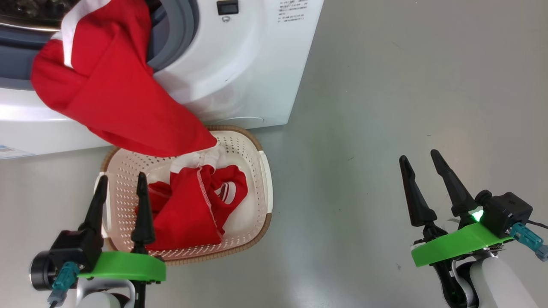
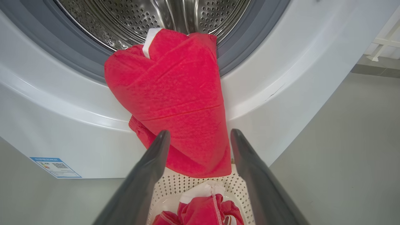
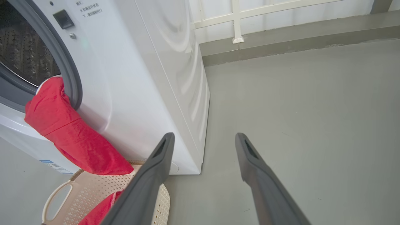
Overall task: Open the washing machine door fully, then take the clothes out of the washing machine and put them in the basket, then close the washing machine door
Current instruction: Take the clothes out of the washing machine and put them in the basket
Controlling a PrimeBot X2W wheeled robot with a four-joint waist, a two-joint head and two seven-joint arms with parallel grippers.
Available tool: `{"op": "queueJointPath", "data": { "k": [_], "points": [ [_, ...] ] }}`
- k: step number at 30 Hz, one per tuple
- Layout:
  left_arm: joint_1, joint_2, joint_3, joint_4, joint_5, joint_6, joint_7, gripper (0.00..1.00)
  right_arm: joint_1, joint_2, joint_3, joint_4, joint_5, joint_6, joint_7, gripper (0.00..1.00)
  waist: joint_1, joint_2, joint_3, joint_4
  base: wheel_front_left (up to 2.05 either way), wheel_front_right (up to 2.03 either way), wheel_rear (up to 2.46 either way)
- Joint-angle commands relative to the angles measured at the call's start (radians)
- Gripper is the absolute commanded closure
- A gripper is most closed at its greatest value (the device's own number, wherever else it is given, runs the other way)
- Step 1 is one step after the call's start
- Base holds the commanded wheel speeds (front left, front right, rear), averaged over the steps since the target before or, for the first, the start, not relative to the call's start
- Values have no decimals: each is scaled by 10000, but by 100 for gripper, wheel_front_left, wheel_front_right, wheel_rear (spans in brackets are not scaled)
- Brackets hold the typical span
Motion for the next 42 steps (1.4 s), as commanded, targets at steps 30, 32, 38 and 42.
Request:
{"op": "queueJointPath", "data": {
  "k": [30,32,38,42],
  "points": [
    [-6059,1816,288,4622,768,-724,-40,0,-334,12,239,-310,-113,65,-65,0,-1,0,773,29,0,0,0],
    [-6628,1982,288,5227,701,-804,15,0,-362,39,284,-303,-110,65,-65,0,-1,0,810,-31,0,0,0],
    [-7948,2301,257,6982,333,-1086,617,0,-415,109,424,-255,-92,65,-65,0,-1,0,887,-191,0,0,0],
    [-8333,2429,78,7659,251,-1198,846,0,-442,141,491,-224,-73,65,-65,0,-1,0,871,-290,0,0,0]
  ]
}}
